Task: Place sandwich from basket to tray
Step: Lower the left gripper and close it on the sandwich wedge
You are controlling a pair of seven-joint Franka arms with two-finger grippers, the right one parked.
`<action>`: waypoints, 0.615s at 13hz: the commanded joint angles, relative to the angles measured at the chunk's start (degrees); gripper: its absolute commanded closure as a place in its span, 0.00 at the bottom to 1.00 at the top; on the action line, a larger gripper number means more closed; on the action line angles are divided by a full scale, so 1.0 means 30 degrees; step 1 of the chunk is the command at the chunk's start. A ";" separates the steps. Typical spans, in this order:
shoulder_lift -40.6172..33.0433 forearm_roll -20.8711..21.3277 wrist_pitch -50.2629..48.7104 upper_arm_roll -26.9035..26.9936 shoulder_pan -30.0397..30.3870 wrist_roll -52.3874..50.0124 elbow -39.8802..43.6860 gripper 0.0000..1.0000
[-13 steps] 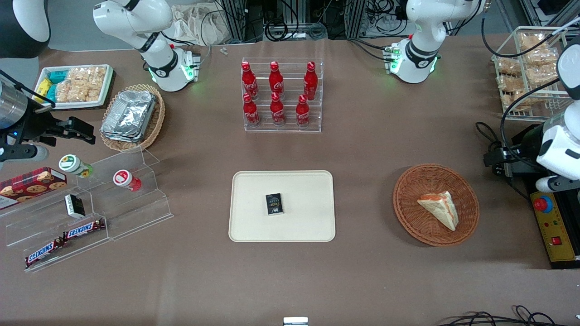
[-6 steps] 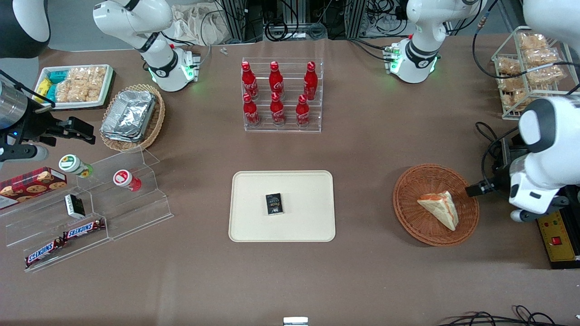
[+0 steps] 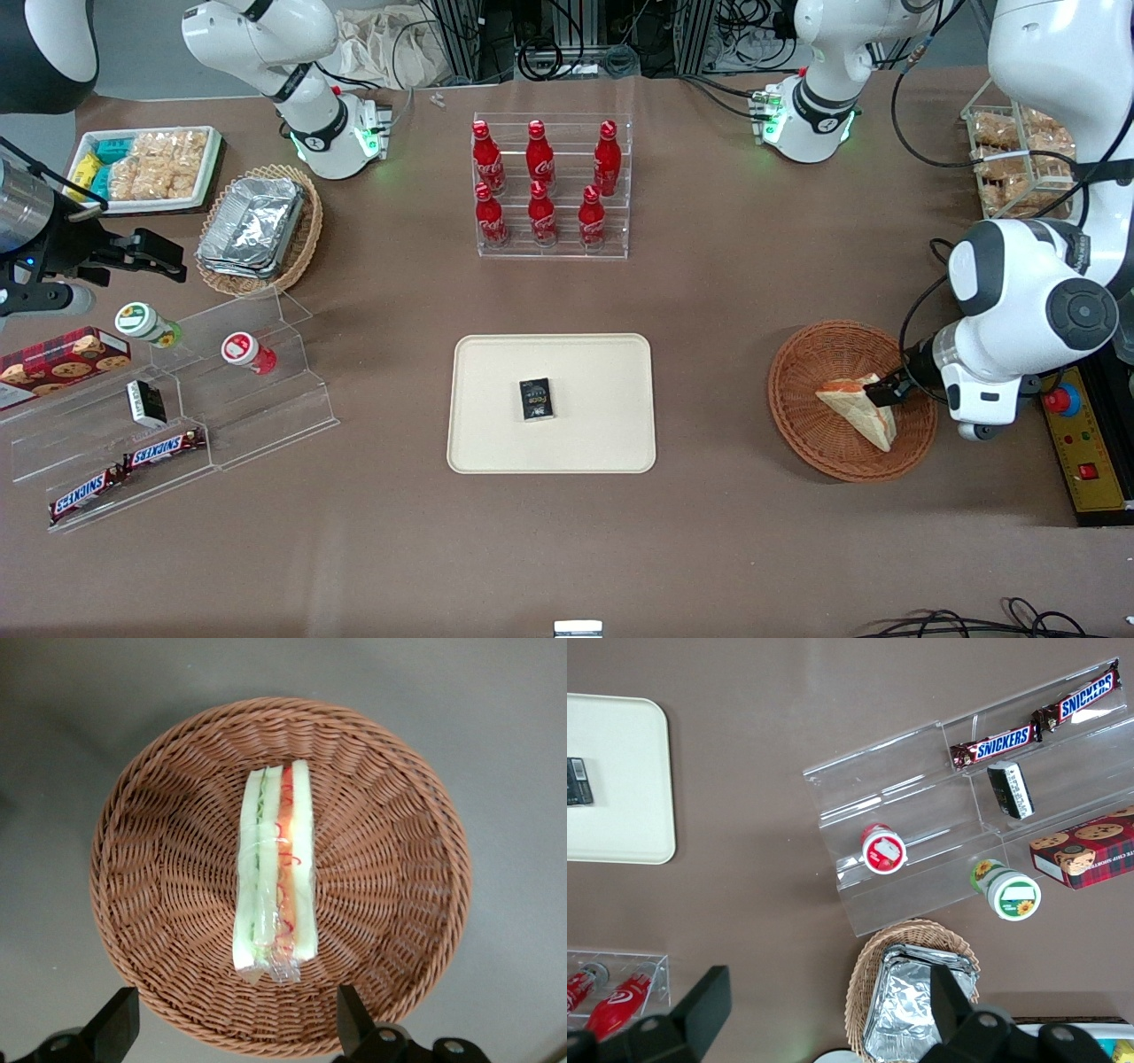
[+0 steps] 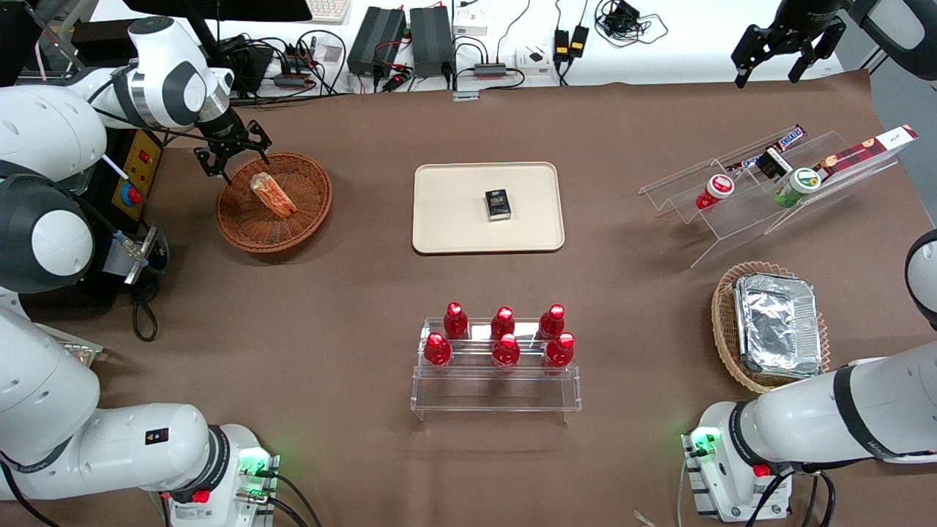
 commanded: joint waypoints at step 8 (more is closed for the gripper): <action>0.2053 0.0135 0.2464 0.0169 0.0023 -0.3107 0.0095 0.00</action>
